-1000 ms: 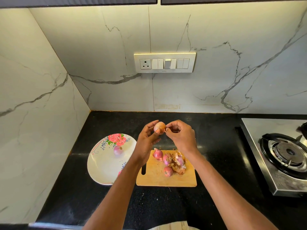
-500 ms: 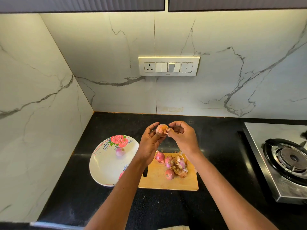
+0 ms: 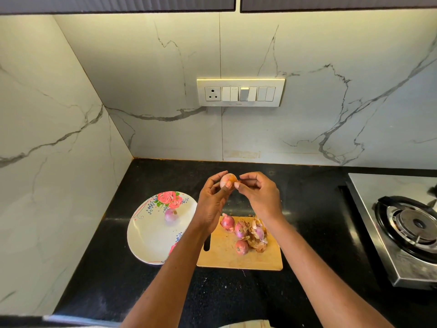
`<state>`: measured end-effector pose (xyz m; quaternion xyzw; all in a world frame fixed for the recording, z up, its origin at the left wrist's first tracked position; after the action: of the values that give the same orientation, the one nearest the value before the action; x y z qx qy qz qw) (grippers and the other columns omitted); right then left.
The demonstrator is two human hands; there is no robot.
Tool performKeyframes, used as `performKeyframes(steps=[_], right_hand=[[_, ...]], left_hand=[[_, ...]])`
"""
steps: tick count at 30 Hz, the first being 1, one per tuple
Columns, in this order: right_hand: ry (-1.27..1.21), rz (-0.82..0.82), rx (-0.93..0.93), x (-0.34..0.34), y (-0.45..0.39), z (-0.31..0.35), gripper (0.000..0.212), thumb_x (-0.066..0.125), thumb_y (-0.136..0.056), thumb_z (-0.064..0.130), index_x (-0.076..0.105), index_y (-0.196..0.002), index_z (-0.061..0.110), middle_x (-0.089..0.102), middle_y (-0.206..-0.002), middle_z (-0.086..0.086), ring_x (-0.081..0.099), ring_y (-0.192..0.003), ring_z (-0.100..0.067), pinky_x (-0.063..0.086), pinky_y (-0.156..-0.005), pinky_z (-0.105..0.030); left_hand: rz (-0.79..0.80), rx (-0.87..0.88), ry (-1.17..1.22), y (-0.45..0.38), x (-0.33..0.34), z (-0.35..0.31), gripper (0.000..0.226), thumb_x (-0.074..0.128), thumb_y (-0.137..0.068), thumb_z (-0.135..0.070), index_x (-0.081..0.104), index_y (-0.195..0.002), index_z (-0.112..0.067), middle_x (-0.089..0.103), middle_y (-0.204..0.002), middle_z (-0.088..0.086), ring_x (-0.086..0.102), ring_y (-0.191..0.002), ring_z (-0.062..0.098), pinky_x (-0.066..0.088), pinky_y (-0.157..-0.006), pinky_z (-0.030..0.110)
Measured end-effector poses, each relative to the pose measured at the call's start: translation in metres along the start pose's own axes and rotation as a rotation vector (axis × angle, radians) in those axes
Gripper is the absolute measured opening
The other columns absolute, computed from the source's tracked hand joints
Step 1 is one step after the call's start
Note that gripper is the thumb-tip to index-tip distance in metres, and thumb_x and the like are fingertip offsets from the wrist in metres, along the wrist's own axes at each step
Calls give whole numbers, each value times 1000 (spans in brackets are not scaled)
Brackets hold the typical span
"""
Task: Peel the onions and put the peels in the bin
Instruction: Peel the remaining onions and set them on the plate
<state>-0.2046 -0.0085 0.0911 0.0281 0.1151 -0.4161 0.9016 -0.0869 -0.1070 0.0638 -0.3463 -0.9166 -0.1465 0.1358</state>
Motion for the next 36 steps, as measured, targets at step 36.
performKeyframes(steps=[36], right_hand=[[386, -36, -206, -11, -9, 9, 27, 50, -103, 2, 67, -116, 19, 57, -117, -5, 68, -86, -6, 50, -74, -4]], left_hand=[[3, -58, 0, 11, -10, 8, 33, 59, -94, -27, 61, -125, -17, 65, -128, 11, 65, -115, 21, 55, -92, 24]])
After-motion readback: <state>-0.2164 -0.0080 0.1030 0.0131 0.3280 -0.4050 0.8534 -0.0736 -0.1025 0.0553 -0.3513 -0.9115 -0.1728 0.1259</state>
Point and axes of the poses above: each hand's wrist, its own y-axis away from the middle knuckle, its own x-axis out of the palm, z = x × y, the point moved 7 cm from there along -y, towards the middle knuckle
